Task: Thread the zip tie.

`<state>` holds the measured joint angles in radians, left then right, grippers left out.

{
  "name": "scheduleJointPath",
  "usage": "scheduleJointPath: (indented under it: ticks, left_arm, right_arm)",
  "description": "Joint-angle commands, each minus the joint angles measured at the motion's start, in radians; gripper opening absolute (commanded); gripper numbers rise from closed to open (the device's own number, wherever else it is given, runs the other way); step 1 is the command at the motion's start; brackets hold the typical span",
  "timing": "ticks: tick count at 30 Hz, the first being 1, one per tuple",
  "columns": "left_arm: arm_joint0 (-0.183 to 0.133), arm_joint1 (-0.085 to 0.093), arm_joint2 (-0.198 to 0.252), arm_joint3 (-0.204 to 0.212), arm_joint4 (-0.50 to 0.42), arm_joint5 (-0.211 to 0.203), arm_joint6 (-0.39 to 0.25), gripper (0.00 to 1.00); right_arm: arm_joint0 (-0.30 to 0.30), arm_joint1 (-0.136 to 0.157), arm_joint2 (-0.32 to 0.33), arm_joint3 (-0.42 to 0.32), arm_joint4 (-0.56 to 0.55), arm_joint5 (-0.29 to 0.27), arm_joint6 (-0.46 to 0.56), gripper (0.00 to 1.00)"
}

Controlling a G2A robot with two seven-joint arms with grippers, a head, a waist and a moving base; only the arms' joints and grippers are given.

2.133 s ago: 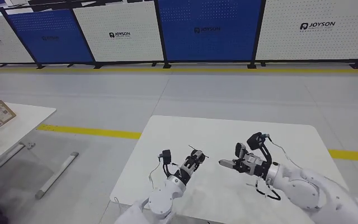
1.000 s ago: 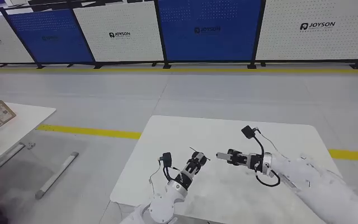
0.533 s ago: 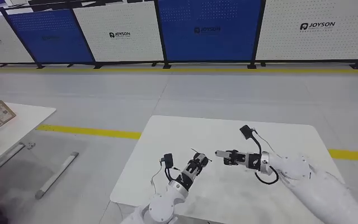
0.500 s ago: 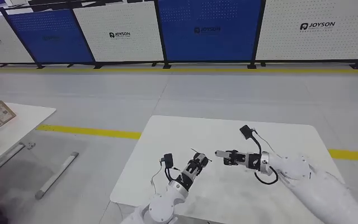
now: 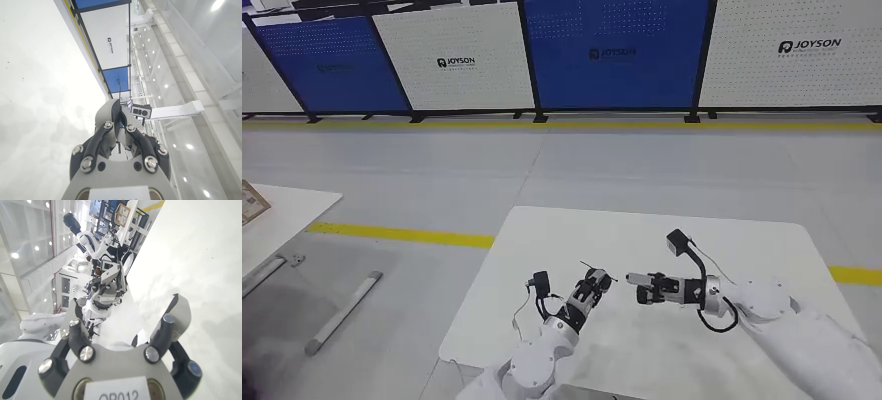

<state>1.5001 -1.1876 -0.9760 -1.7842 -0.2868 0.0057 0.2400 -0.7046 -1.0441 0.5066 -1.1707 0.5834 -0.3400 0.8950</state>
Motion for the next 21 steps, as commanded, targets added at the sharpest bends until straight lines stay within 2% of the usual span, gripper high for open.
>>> scheduleJointPath:
  ticks: [1, 5, 11, 12, 13, 19, 21]
  left_arm:
    - [0.0, 0.0, 0.0, 0.0, 0.0, 0.0, -0.001, 0.0]
    - [0.0, 0.0, 0.0, 0.0, 0.0, 0.0, -0.002, 0.0]
    - [0.007, -0.004, -0.005, 0.003, 0.002, -0.016, -0.016, 0.0]
    - [0.009, -0.005, -0.006, 0.002, 0.005, -0.017, -0.017, 0.0]
    - [0.012, -0.005, -0.007, -0.001, 0.008, -0.017, -0.018, 0.0]
    - [0.022, -0.008, -0.009, -0.01, 0.022, -0.014, -0.034, 0.0]
    - [0.024, -0.01, -0.008, -0.01, 0.026, -0.014, -0.037, 0.0]
  right_arm:
    - [0.0, 0.001, 0.0, -0.001, 0.0, 0.0, 0.001, 1.0]
    - [-0.014, 0.0, 0.01, -0.019, -0.025, 0.008, -0.028, 1.0]
    - [-0.029, -0.005, 0.044, -0.012, -0.025, 0.015, -0.009, 1.0]
    - [-0.03, -0.006, 0.049, -0.009, -0.024, 0.014, -0.004, 0.9]
    - [-0.032, -0.008, 0.054, -0.006, -0.024, 0.013, 0.002, 0.51]
    - [-0.034, -0.02, 0.068, 0.003, -0.023, 0.026, 0.045, 0.43]
    - [-0.03, -0.027, 0.07, 0.012, -0.024, 0.032, 0.056, 0.44]
